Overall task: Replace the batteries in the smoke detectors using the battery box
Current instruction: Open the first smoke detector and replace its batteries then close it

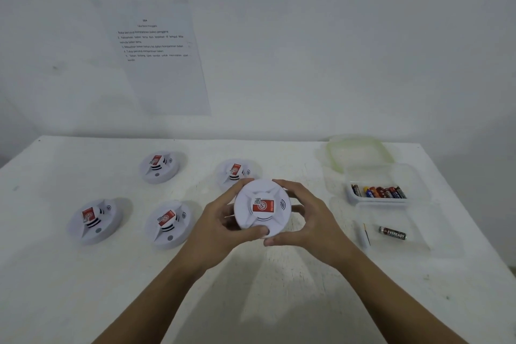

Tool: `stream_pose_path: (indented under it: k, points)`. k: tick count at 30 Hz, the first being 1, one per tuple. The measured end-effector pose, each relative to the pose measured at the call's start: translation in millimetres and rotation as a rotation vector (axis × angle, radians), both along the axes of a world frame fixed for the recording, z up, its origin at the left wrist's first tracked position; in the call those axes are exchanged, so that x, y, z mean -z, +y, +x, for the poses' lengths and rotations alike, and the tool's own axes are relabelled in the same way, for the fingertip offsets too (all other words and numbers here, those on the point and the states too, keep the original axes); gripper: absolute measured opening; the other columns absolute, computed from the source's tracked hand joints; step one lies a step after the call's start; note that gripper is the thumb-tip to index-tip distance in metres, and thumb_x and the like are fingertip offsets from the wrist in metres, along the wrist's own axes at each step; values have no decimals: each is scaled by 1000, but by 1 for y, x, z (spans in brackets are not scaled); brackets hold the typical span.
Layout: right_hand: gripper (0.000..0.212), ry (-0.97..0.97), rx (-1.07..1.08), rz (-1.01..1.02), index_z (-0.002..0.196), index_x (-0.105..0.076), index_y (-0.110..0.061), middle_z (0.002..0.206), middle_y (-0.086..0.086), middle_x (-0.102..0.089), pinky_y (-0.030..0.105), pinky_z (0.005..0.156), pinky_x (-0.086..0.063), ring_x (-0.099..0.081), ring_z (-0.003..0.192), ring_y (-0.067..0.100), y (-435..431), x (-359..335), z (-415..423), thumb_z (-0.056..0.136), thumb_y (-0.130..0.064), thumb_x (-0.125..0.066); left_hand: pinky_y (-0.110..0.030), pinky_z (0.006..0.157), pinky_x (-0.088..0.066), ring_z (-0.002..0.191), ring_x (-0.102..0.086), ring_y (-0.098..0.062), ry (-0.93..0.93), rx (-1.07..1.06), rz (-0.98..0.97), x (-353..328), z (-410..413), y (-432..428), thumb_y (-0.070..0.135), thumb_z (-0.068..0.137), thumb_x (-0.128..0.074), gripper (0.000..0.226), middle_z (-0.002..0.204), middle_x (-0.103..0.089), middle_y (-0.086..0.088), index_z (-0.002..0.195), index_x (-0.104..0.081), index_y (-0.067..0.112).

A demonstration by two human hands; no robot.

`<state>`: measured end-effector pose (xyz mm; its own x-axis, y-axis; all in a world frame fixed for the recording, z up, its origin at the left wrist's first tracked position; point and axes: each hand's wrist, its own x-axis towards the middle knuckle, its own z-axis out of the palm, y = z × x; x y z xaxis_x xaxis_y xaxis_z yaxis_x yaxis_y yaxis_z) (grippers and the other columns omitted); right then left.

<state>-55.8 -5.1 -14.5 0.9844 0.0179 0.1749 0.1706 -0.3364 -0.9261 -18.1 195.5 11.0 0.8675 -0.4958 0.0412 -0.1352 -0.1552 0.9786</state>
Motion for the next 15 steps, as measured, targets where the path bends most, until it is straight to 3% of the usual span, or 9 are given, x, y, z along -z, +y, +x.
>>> stream_pose_path:
  k: [15]
  points:
    - [89, -49, 21, -45, 135, -51, -34, 131, -21, -57, 12, 91, -49, -55, 122, 6, -2, -5, 2, 59, -28, -97, -22, 77, -59, 109, -68, -10, 3, -10, -10, 0, 6, 0, 7, 74, -85, 71, 116, -72, 15, 130, -55, 38]
